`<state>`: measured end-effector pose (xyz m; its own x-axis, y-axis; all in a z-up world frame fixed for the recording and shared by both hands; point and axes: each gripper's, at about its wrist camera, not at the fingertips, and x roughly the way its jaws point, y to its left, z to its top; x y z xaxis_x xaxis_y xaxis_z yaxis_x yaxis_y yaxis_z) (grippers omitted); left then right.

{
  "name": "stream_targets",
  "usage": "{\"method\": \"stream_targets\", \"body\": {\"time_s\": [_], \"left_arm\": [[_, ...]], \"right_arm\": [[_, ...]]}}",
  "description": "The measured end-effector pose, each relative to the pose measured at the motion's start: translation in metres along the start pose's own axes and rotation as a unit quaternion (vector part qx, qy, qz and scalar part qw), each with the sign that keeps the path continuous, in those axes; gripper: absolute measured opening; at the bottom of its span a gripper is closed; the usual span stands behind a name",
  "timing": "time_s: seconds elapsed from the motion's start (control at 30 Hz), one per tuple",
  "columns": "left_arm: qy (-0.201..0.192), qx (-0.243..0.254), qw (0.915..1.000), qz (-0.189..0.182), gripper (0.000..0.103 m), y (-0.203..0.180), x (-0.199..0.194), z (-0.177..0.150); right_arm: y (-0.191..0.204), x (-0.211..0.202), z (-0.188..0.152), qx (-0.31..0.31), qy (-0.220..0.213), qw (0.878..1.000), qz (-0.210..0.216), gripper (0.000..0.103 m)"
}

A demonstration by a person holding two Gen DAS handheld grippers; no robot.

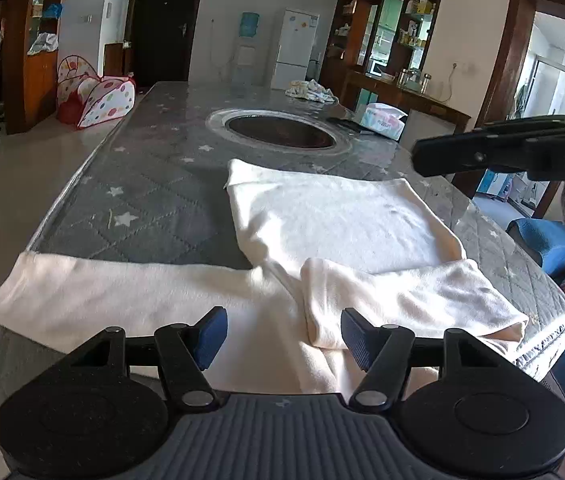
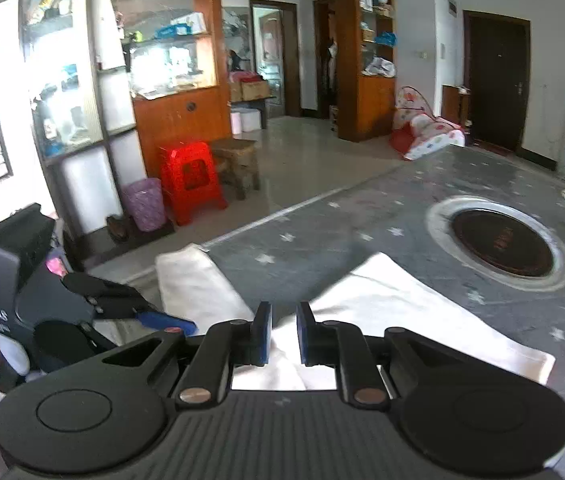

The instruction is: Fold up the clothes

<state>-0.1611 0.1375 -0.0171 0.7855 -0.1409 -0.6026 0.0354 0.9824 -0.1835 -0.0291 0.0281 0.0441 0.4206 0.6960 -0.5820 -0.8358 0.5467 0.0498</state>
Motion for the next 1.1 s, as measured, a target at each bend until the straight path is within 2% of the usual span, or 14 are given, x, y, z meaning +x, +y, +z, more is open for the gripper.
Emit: {"method": "stream_targets", "body": {"time_s": [0.07,0.23,0.33,0.4,0.5,0.57,0.73,0.83,1.03,1.1], "left_arm": [[-0.005,0.003,1.0,-0.006,0.066,-0.003,-0.002,0.001],[-0.011,0.021,0.9988,-0.042,0.062,-0.019,0.006,0.007],[-0.007,0.039,0.9969,-0.069,0.053,-0.034,0.015,0.008],[-0.002,0.051,0.995,-0.086,0.045,-0.044,0.022,0.008],[0.009,0.059,0.9929,-0.102,0.039,-0.054,0.035,0.006],[0.02,0.058,0.9927,-0.104,0.037,-0.056,0.044,0.004],[0.052,0.048,0.9944,-0.078,0.029,-0.045,0.051,0.0],[0.052,0.044,0.9955,-0.066,0.029,-0.039,0.044,0.004],[0.028,0.019,0.9942,-0.102,0.031,-0.046,0.056,0.021],[0.027,0.021,0.9952,-0.092,0.031,-0.051,0.067,0.023]], "right_arm": [[-0.008,-0.002,-0.004,-0.002,0.014,1.0,-0.02,0.013],[-0.028,-0.01,-0.04,0.003,0.069,0.996,-0.063,0.013],[-0.038,-0.01,-0.065,0.02,0.096,0.992,-0.082,0.013],[-0.046,-0.01,-0.079,0.036,0.1,0.99,-0.091,0.013],[-0.059,-0.011,-0.095,0.065,0.099,0.987,-0.104,0.013],[-0.066,-0.009,-0.101,0.071,0.103,0.985,-0.118,0.013],[-0.07,-0.009,-0.107,0.077,0.109,0.983,-0.125,0.012],[-0.069,-0.007,-0.105,0.074,0.112,0.983,-0.129,0.012],[-0.064,0.0,-0.105,0.062,0.111,0.984,-0.124,0.02],[-0.062,0.001,-0.105,0.061,0.112,0.984,-0.123,0.02]]}}
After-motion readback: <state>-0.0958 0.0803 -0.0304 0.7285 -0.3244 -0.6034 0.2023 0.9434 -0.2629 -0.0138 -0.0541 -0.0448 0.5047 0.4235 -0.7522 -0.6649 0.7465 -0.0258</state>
